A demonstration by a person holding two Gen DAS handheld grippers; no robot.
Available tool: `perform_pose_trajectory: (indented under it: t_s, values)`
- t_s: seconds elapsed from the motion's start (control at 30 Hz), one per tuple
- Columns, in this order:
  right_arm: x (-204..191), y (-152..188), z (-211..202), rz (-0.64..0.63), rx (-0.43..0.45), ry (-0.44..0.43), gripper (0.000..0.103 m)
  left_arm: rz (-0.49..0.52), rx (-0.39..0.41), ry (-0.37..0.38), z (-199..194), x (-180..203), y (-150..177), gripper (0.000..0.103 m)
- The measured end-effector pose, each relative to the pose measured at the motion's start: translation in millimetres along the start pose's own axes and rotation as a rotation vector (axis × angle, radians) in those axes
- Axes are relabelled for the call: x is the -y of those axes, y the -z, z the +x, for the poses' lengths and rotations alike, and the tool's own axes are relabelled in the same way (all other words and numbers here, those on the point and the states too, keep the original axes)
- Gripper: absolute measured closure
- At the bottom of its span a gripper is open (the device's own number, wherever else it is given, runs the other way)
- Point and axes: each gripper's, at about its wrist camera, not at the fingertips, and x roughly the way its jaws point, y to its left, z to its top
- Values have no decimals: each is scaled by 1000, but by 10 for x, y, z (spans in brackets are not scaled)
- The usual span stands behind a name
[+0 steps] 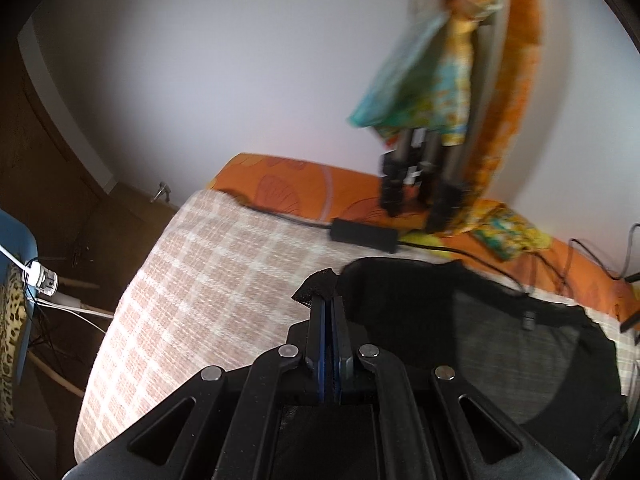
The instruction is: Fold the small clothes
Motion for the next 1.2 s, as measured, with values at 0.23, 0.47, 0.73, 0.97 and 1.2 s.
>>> perform_pose_trajectory:
  t_s: [0.23, 0.47, 0.73, 0.97, 1.2]
  values:
    - [606, 109, -295, 71, 37, 33, 103, 84, -66, 74, 209, 344, 46, 102]
    - [1121, 296, -195, 134, 17, 81, 103, 147, -142, 98, 501, 627, 129, 102]
    - [1262, 415, 70, 127, -18, 137, 103, 170, -204, 115, 643, 715, 249, 102]
    - [1331, 458, 78, 120, -56, 223, 52, 178, -282, 196, 670, 788, 337, 75]
    - [1432, 594, -450, 131, 28, 167, 41, 232, -242, 206, 320, 757, 416, 70]
